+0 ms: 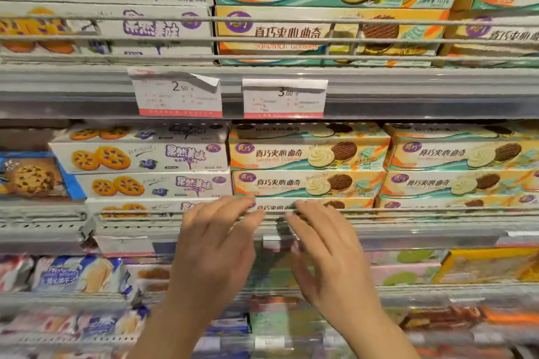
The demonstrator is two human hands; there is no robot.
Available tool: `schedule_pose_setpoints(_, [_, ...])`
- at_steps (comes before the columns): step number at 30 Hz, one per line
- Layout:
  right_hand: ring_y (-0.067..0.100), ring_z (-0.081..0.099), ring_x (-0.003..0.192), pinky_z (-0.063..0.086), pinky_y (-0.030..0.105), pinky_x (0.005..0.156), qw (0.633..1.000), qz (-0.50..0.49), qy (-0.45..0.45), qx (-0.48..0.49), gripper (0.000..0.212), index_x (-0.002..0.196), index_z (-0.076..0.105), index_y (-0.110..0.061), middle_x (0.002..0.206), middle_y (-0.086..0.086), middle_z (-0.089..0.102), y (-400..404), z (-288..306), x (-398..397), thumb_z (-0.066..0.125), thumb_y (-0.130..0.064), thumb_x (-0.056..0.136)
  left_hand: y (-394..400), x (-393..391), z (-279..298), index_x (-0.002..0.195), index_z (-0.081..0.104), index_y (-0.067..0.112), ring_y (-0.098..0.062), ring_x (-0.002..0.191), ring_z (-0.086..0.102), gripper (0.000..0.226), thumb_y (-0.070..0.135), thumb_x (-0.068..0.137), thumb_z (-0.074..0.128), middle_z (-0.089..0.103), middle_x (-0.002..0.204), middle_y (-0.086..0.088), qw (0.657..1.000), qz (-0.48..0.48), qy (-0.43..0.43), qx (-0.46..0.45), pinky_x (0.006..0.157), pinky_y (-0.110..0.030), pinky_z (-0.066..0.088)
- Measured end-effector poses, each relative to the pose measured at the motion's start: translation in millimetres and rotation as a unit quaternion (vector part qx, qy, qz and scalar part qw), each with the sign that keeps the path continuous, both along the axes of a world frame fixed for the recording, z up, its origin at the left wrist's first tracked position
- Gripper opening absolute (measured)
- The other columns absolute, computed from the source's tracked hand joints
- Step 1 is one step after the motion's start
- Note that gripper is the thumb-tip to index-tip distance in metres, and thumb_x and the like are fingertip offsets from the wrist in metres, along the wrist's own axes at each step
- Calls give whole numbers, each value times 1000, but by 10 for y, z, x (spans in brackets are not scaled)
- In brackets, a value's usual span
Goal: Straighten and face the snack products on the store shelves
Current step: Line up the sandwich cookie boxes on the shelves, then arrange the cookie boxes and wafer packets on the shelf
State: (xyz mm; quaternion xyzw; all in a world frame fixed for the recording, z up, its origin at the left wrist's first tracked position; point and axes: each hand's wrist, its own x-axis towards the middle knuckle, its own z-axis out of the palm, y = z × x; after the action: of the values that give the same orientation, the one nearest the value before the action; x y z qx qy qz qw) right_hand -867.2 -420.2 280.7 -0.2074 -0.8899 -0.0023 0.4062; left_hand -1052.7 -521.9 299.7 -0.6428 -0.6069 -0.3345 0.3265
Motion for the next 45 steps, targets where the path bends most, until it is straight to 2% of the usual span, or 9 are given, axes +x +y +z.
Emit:
schedule_pose_setpoints(10, [31,40,146,28,54,121,999,2,2,-49,46,136,63,-9,150,10,51,29,-149,-43,63,-15,90,-802,-479,-926,101,78,12,-20,101,65,27,23,89,56,73,107,0,974,79,-115,-176,89,-35,50])
schedule_pose_setpoints(14, [32,41,145,25,55,122,998,-8,20,-54,44,133,65,-7,147,12,53,5,-165,-83,64,-13,89,-1103,-694,-1018,120,71,17,-20,114,62,37,28,87,58,68,122,4,926,184,-212,-253,98,-34,45])
schedule_pose_setpoints(20, [31,34,149,26,62,118,996,-35,14,-86,53,139,59,-10,151,10,49,-151,-168,-149,65,-16,87,-1235,-1081,-1079,143,48,13,-33,132,50,63,17,87,77,53,144,-12,874,276,-341,-209,109,-52,43])
schedule_pose_setpoints(24, [26,31,151,28,58,119,993,-58,23,-102,53,142,57,-13,151,6,48,-177,-109,-168,63,-19,89,-1041,-1275,-1147,149,38,10,-39,134,45,73,24,88,76,49,145,-19,863,245,-402,-181,108,-58,41])
schedule_pose_setpoints(29, [25,30,150,33,47,119,985,-90,80,-126,56,144,53,-10,149,9,46,-358,-151,-351,63,-16,89,-984,-1528,-1221,136,46,22,-29,117,53,57,25,85,70,57,127,-6,877,128,-432,-166,96,-45,45])
schedule_pose_setpoints(35, [30,36,144,32,30,117,981,-157,43,-105,61,147,49,-11,146,14,42,-447,-96,-509,64,-18,88,-942,-1864,-1279,134,46,28,-27,120,58,57,42,85,73,61,127,-3,843,78,-492,-203,99,-50,49])
schedule_pose_setpoints(39, [29,33,146,35,43,117,975,-185,29,-119,62,147,47,-12,149,13,39,-530,-97,-564,64,-20,88,-900,-2058,-1255,108,49,39,-27,97,69,32,41,86,72,71,100,5,834,56,-508,-209,81,-47,56])
schedule_pose_setpoints(43, [27,32,146,36,41,114,971,-208,19,-117,64,147,45,-12,149,11,38,-570,-84,-602,63,-23,86,-851,-2094,-1126,145,45,26,-23,94,67,65,35,89,75,69,100,9,820,70,-507,-258,79,-43,55])
schedule_pose_setpoints(45, [28,33,145,37,39,111,970,-214,9,-116,65,147,45,-13,149,10,38,-574,-64,-615,62,-25,86,-835,-2124,-1105,147,45,15,-27,94,68,67,30,89,77,69,94,5,810,73,-526,-249,77,-39,53])
